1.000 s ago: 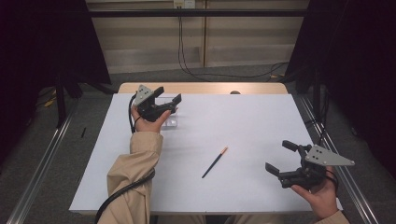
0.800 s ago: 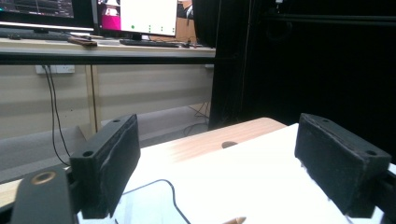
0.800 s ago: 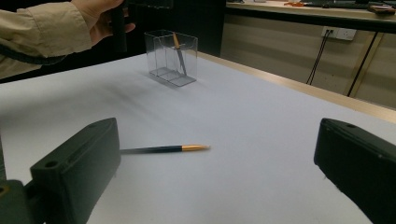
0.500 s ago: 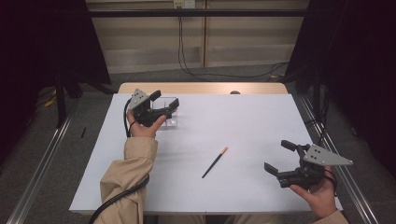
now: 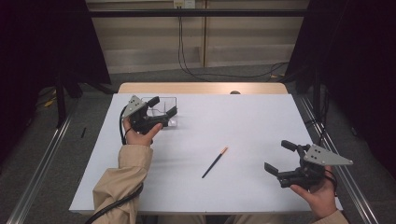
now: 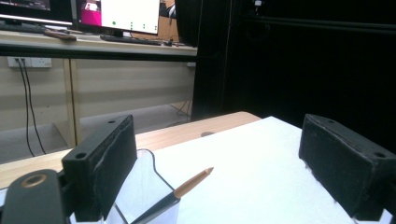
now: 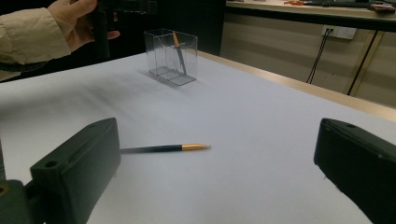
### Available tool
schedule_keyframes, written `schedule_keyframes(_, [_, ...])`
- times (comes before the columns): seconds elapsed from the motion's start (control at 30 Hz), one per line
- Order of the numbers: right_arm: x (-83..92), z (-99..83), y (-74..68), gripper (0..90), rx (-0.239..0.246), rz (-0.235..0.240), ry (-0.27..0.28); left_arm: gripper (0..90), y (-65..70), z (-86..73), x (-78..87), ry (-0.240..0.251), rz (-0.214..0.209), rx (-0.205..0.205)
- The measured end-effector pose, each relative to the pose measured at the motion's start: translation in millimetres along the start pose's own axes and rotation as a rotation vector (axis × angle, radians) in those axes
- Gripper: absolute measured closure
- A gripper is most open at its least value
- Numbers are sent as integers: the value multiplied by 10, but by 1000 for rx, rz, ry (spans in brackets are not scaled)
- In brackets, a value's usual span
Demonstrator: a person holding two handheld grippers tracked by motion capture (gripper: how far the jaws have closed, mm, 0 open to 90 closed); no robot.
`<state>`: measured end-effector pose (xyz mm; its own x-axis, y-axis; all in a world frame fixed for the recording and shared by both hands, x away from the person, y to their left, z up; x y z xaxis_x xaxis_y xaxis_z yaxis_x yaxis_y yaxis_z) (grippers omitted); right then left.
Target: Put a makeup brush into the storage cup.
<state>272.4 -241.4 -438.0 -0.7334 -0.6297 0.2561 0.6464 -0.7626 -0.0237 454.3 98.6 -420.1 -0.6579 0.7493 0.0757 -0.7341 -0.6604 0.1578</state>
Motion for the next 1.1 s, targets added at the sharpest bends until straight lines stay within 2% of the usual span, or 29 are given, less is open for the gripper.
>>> schedule_keyframes(0.13, [-4,-8,-5,2,0,-1,-4,106,42,-32,49,-6,-18,-4])
schedule_keyframes(0.2, [-6,-8,-10,2,-2,3,-4,105,55,-33,68,7,-16,18])
schedule_keyframes(0.63, [-24,-3,-16,2,0,5,-4,102,177,-44,233,0,-61,-4])
schedule_keyframes(0.9, [-23,-5,-15,2,-2,6,-4,101,194,-106,344,-4,-71,-6])
schedule_keyframes(0.97, [-24,-7,-17,2,-1,7,-5,100,198,-115,374,1,-68,5])
schedule_keyframes(1.1, [-27,-4,-19,2,-1,5,-5,100,199,-119,444,-2,-74,-6])
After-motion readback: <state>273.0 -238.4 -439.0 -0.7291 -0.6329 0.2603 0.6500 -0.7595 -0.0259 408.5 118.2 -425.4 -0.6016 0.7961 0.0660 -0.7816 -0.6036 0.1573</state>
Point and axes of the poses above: each handheld gripper's, and its own axes: x roughly backward along the jaws, z roughly out of its top, y roughly to its right, the point moved 9 cm from there along -x, roughly forward along the jaws, and after that the axes turned 1 degree about -z, right-handed, at the moved point
